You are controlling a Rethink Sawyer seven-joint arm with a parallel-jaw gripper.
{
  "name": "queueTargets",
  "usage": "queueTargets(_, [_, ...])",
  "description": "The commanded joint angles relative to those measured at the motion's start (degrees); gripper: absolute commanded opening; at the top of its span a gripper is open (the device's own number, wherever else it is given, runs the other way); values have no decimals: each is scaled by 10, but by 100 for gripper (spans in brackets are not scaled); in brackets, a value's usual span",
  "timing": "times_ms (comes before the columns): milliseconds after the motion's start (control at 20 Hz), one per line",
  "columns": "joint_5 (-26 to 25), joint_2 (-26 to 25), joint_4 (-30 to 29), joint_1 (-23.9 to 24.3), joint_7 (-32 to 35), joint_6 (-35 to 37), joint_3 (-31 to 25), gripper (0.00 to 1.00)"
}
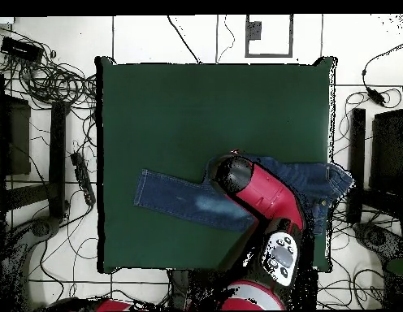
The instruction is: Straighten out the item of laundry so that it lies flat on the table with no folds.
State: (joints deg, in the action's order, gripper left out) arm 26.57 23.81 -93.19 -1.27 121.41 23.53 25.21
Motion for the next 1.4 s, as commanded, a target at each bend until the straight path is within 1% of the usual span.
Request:
queueTargets(50, [41,-29,33,-13,149,66,-73,100])
queueTargets(300, [56,-34,45,-19,161,67,-88,100])
queueTargets(400, [65,-47,71,-29,176,77,-87,100])
queueTargets(650, [86,-67,97,-45,196,86,-87,100])
queueTargets(750, [92,-72,102,-53,206,94,-84,100])
queueTargets(900, [90,-72,107,-58,207,127,-81,100])
queueTargets(1000, [87,-66,105,-57,199,147,-87,100])
queueTargets(1100, [91,-50,87,-47,181,157,-109,100])
queueTargets(1200, [91,-38,71,-40,163,156,-121,100])
queueTargets(1400, [84,-31,48,-37,142,153,-130,100])
